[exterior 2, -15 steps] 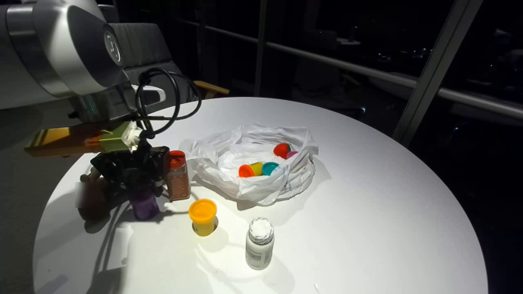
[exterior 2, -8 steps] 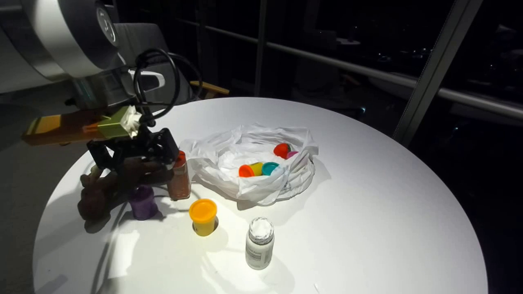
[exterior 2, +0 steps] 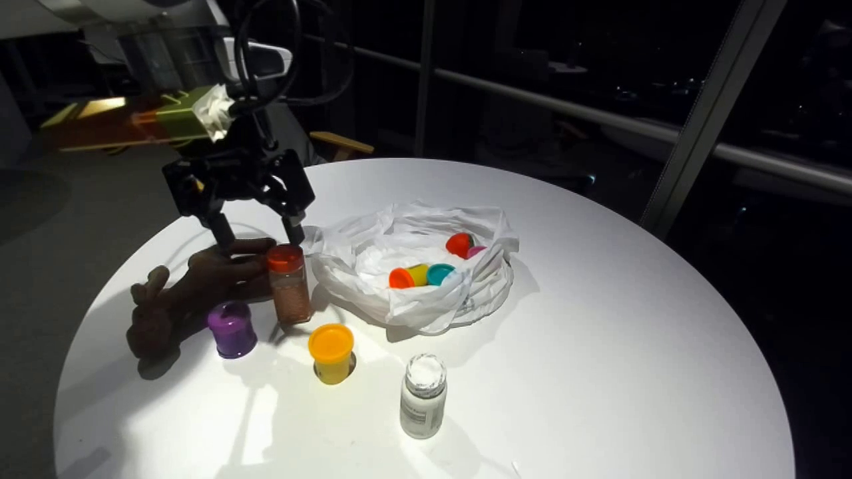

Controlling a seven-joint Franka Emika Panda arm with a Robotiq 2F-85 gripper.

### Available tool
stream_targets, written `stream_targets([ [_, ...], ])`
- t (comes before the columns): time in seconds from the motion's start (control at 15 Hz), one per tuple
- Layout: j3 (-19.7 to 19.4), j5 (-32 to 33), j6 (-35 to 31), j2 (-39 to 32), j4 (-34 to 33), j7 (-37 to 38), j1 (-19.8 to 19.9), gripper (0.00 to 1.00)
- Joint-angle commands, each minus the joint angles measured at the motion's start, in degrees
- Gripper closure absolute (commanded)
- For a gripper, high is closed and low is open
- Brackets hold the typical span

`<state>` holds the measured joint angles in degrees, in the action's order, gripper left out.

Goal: Pick up the objects from the plastic bag and them on the table.

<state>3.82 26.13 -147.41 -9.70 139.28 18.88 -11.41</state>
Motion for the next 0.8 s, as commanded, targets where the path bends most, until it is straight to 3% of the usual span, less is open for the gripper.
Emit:
stream_targets([
  [0.0,-1.5,-2.4,2.2,-2.3,-7.4,1.4,1.3,0.00],
  [0.4,-6.5,-2.3,1.6,-13.8,-18.5,9.9,0.8,0.00],
  [0.73,-10.0,-3.9,-0.1,-21.9,-23.1,12.7,-0.7,0.00],
])
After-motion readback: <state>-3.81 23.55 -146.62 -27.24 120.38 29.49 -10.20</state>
